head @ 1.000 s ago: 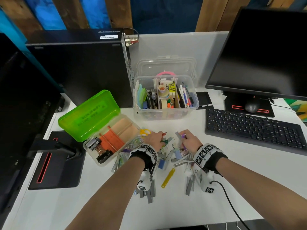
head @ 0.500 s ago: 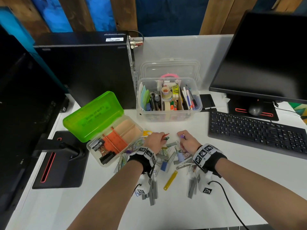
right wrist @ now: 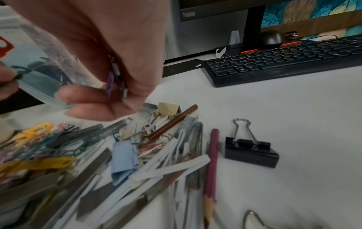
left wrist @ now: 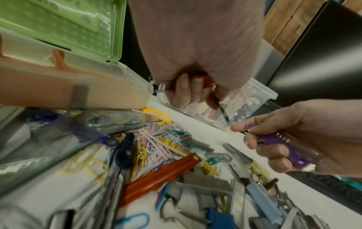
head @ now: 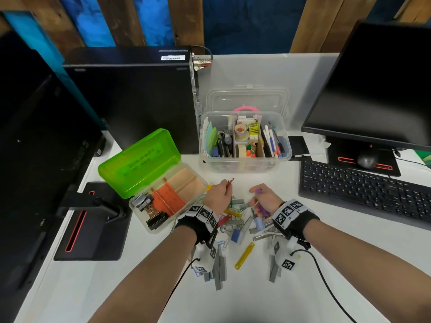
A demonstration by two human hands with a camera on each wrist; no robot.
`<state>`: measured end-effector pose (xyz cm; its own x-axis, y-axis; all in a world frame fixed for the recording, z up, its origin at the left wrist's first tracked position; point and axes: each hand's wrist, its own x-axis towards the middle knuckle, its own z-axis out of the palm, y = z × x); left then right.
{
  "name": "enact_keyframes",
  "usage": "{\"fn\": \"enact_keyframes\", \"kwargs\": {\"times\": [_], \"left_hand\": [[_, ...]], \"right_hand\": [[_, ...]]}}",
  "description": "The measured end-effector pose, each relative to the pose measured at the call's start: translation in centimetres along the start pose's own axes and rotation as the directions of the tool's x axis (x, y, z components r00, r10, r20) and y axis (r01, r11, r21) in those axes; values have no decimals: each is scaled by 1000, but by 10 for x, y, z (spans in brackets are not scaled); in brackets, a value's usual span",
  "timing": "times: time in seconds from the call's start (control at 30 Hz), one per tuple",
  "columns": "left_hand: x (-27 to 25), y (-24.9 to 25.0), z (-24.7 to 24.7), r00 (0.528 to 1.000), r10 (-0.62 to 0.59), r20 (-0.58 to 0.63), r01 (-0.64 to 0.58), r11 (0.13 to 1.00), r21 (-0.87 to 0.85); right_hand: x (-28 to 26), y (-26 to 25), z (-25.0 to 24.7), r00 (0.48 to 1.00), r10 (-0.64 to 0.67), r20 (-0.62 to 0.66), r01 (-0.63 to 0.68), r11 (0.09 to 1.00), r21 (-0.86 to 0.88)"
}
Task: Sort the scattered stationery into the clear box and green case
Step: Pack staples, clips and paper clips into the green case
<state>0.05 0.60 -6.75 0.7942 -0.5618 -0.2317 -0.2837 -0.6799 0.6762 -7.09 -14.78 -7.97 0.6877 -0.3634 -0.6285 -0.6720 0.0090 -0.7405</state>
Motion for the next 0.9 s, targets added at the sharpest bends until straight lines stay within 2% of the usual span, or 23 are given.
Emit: {"fn": "enact_keyframes", "kwargs": {"times": [0.17,0.27,0.3,0.37,0.43,0.47,0.57,0.73,0.8,0.9], "left_hand": [[3,-9,-19,971,-229,-64,201,935,-293],[8,-27,-37,912,-406,-57,340,828,-446],[9,-35,-43,873,-487,-32,405,758,-511],[7,-49,-56,817,-572,70,436,535,-724],[3,-62,-66,794,-593,133,419,376,-827],[0,-68,-70,785,-599,157,430,344,-835],[-7,-87,-81,747,-632,208,472,285,-834],[-13,-100,-95,745,-583,324,511,187,-839],[-12,-101,-99,746,-583,323,512,192,-837],[-8,-100,-103,757,-589,284,508,256,-823]], "right_hand": [[3,-20,21,988,74,133,-71,997,-23],[12,-30,46,975,83,206,-75,996,-47],[14,-36,55,968,96,233,-87,995,-49],[18,-48,73,959,116,258,-114,993,-22],[20,-61,91,950,137,282,-146,989,12],[21,-69,101,948,133,289,-143,990,15],[34,-85,131,943,86,321,-52,992,-113],[26,-115,175,901,51,432,16,989,-149],[27,-118,186,898,36,440,58,978,-199],[38,-120,205,928,20,372,117,932,-344]]}}
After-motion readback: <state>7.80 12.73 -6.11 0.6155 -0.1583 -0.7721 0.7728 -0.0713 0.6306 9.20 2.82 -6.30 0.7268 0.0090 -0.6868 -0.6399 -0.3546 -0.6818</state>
